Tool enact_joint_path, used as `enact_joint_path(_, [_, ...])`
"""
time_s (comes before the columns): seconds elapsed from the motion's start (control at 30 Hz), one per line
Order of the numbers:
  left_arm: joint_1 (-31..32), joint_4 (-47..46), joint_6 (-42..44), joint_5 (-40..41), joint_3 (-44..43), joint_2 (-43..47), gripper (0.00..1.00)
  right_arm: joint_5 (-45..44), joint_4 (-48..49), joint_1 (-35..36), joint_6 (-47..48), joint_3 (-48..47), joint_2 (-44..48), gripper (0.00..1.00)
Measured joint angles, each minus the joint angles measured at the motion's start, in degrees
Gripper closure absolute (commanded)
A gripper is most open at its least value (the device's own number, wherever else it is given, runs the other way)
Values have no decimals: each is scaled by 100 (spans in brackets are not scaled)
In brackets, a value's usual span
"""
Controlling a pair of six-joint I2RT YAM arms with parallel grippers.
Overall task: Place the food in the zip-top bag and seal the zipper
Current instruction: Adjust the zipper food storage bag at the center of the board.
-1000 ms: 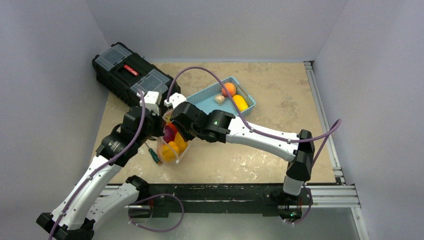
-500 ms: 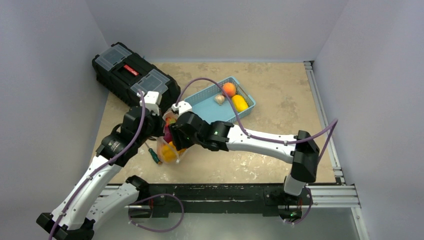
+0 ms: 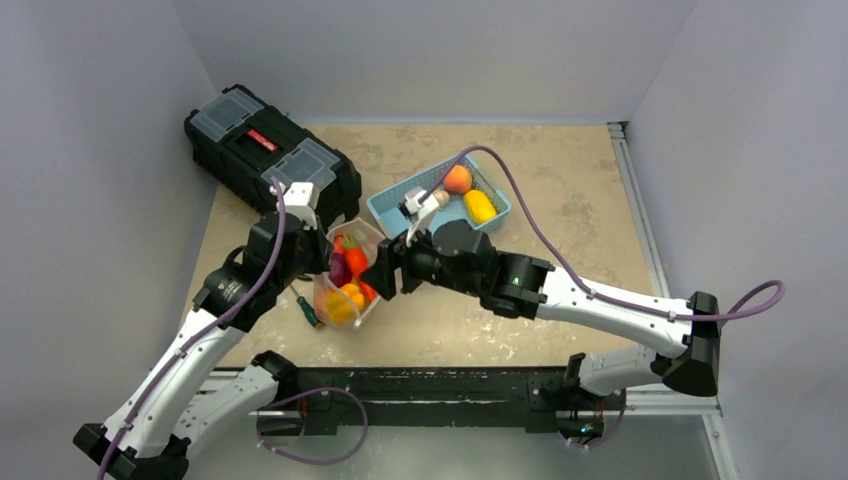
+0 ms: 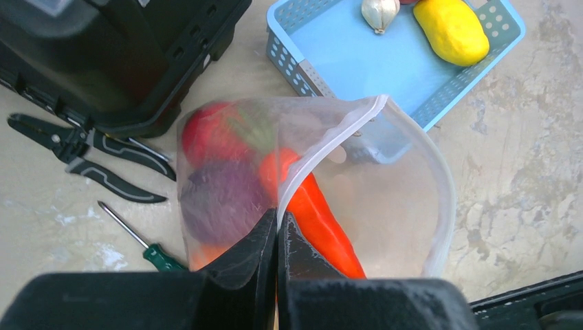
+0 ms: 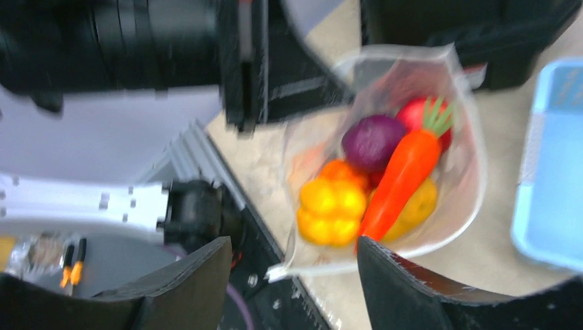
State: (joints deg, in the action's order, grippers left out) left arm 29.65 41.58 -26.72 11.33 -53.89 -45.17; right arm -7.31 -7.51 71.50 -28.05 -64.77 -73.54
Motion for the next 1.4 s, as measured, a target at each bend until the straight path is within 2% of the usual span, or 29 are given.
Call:
enact_joint_path(0.23, [0,385,-1123,131,-192,-129,100,-1172,-22,1003,-573,151,-647,26])
enact_joint_path(0.47, [0,584,-2000,129,-315,-315,100,-2225,-452,1344,-1202,-103,-1215,31])
enact_joint_path(0.6, [0,686,-2323,118,-365,-356,100,-2487,-717,1399,-1558,-219,-1440,36])
enact_joint_path(0.67, [0,713,-2420,85,-367,-339,100,-2500,-734,1399,-1655,-225,-1523,43])
enact_joint_path(0.7, [0,728,-2479,72,-367,-330,100,-2500,-734,1399,-1679,-243,-1580,49])
enact_joint_path(0.77, [0,739,-2529,28,-367,-306,100,-2496,-752,1399,-1718,-352,-1729,66])
enact_joint_path(0.83, [0,743,-2575,-22,-367,-278,100,-2518,-828,1399,-1735,-584,-1945,79])
enact_joint_path(0.9, [0,750,-2603,-50,-380,-234,100,-2618,-946,1399,-1742,-866,-2149,100])
enact_joint_path(1.0, [0,761,-2597,-44,-413,-149,100,-2754,-962,1401,-1480,-984,-2164,100])
enact_joint_path(1.13, [0,793,-2415,46,-490,-4,100,-2806,-837,1397,-221,-984,-2024,100])
enact_joint_path(1.23, [0,833,-2184,166,-601,46,87,-2743,-715,1305,966,-879,-1735,100])
enact_joint_path(1.3, [0,833,-1985,221,-673,57,71,-2444,-568,1067,1668,-645,-1405,100])
enact_joint_path(1.4, [0,828,-1598,236,-752,63,45,-1720,-236,247,2721,-66,-756,100])
